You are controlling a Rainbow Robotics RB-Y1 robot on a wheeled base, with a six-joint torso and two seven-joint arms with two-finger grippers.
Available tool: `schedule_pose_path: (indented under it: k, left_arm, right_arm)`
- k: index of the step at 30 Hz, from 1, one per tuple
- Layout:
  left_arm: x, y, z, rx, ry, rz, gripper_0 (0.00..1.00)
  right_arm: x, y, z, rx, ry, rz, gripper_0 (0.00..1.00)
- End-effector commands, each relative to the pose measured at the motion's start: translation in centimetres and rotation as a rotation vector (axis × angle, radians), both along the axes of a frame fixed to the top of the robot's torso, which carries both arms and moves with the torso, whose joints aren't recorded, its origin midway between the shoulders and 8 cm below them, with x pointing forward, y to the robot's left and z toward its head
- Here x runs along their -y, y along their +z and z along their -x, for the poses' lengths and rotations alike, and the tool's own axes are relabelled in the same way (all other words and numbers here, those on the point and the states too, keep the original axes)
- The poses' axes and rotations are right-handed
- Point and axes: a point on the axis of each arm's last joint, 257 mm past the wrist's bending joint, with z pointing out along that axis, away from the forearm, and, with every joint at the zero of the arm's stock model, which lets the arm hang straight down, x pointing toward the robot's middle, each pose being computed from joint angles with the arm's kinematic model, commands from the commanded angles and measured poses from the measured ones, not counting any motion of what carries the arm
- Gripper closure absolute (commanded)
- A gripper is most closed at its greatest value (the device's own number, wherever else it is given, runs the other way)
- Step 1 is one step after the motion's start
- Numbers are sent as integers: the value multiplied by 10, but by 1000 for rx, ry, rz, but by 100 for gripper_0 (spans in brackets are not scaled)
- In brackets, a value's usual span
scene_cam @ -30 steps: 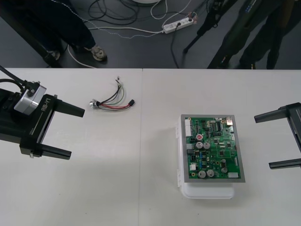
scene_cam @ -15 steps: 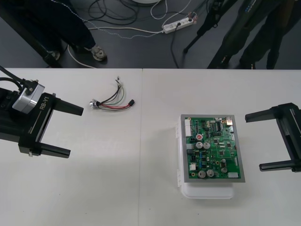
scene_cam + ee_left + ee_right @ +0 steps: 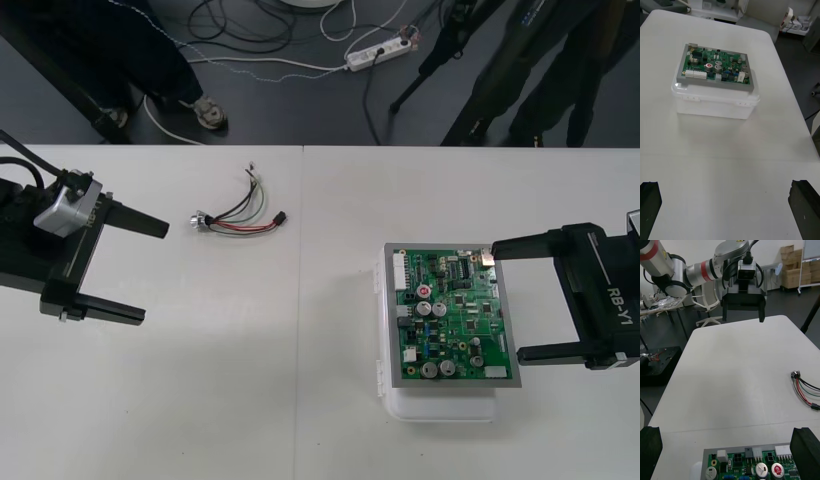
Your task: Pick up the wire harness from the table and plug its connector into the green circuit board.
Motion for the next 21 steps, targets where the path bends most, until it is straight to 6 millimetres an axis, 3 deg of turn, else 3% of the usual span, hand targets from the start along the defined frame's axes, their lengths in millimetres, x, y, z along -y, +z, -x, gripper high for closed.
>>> schedule_pose_path:
  k: [1,21]
  left_arm:
    - [-19,12,-15,14,52,-93,0]
    - [-36,12,-70,95,156,-254,0]
  right_arm:
    - [-10,11,2,22,19,-39,0]
    - [-4,20,-27,154,-36,-156,0]
